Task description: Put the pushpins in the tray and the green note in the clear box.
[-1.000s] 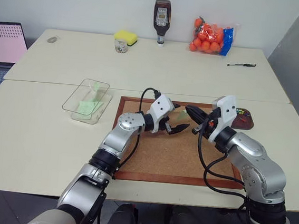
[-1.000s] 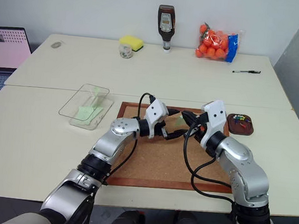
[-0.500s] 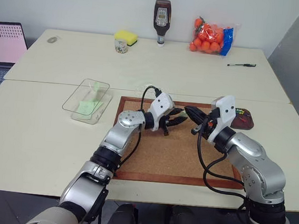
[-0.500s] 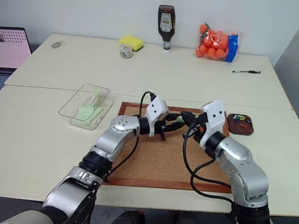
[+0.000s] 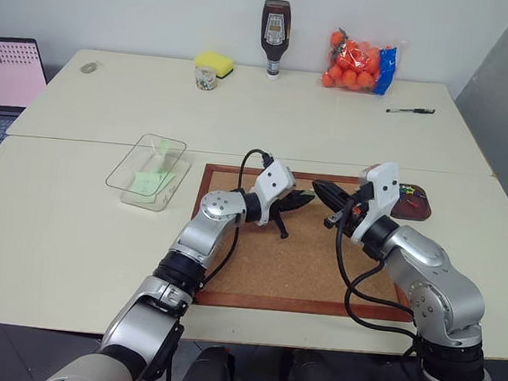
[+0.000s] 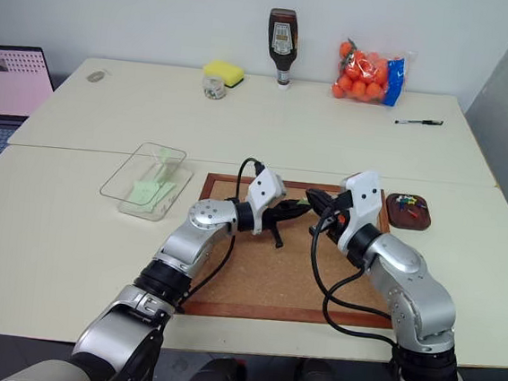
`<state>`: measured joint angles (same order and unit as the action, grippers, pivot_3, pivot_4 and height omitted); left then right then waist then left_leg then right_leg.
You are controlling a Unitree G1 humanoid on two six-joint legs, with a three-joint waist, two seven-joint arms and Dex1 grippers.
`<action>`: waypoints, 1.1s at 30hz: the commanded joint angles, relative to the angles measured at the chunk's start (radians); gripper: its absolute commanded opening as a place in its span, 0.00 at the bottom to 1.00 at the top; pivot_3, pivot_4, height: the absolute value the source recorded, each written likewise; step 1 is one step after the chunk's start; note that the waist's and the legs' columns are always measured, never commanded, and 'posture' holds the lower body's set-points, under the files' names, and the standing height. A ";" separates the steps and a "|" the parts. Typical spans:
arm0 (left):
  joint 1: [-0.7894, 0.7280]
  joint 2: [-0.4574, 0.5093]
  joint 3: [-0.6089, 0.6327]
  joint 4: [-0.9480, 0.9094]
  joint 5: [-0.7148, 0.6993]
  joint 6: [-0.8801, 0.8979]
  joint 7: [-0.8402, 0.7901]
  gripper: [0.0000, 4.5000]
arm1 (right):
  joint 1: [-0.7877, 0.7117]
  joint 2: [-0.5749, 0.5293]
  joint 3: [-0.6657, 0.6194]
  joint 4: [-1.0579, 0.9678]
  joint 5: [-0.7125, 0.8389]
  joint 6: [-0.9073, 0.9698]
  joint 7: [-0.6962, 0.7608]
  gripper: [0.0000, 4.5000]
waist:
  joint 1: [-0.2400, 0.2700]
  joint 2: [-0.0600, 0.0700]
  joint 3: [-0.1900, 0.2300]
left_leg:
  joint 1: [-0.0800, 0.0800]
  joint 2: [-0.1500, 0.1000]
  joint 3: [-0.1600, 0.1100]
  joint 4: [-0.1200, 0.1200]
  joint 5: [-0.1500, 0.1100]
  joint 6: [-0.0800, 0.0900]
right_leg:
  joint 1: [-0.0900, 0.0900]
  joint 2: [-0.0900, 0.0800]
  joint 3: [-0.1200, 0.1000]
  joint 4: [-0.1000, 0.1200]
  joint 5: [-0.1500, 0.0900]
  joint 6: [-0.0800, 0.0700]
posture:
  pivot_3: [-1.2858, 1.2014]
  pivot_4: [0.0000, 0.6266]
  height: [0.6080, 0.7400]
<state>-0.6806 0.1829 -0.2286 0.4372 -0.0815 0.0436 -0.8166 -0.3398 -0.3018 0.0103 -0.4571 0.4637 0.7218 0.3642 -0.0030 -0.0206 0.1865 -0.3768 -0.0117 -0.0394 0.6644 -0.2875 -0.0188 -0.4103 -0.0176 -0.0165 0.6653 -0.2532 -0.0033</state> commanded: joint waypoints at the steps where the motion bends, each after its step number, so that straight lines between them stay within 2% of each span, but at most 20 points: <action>1: -0.005 0.014 -0.007 -0.013 0.026 -0.037 0.000 0.01 | -0.035 0.027 -0.058 -0.058 0.049 -0.001 -0.029 0.00 | 0.000 0.000 0.000 | 0.000 0.000 0.000 0.000 0.000 0.000 | 0.000 0.000 0.000 0.000 0.000 0.000 | 0.52 0.24 1.00; 10: 0.009 0.034 -0.001 -0.011 0.065 -0.057 0.017 0.01 | -0.040 0.031 -0.106 -0.069 0.083 0.008 -0.064 0.00 | 0.001 0.000 0.000 | 0.000 0.000 0.000 0.000 0.000 0.000 | 0.000 0.000 0.000 0.000 0.000 0.000 | 0.52 0.24 1.00; 15: 0.023 0.053 0.022 -0.073 0.051 -0.034 0.028 0.01 | 0.010 -0.064 -0.189 -0.037 0.020 -0.017 -0.089 0.00 | 0.001 0.000 0.000 | 0.000 0.000 0.000 0.001 0.000 0.000 | 0.000 -0.001 0.000 0.000 0.000 0.000 | 0.52 0.24 1.00; 22: 0.064 0.073 0.023 -0.186 0.042 0.020 0.031 0.01 | 0.027 -0.159 -0.210 0.273 -0.175 -0.214 -0.109 0.00 | 0.001 0.000 0.000 | 0.000 -0.001 0.001 0.001 0.000 0.000 | 0.000 -0.001 0.001 0.001 0.001 0.000 | 0.52 0.24 1.00; 28: 0.086 0.083 0.033 -0.234 0.045 0.057 0.047 0.01 | -0.042 -0.182 -0.201 0.559 -0.269 -0.355 -0.108 0.00 | -0.004 0.000 0.000 | 0.003 0.000 0.005 0.000 0.000 0.000 | 0.000 0.000 0.004 0.003 0.001 0.000 | 0.52 0.24 1.00; 33: 0.097 0.094 0.034 -0.256 0.043 0.073 0.056 0.01 | -0.103 -0.179 -0.208 0.701 -0.280 -0.417 -0.088 0.00 | -0.002 0.000 0.000 | 0.006 -0.001 0.008 0.001 0.000 0.000 | 0.000 -0.001 0.007 0.009 0.001 0.000 | 0.52 0.24 1.00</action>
<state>-0.5863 0.2732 -0.2064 0.2289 -0.0281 0.1103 -0.7732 -0.4097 -0.4698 -0.1757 0.2187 0.1826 0.3495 0.2634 -0.0052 -0.0205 0.1864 -0.3698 -0.0124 -0.0313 0.6651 -0.2873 -0.0183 -0.4098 -0.0182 -0.0094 0.6743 -0.2526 -0.0030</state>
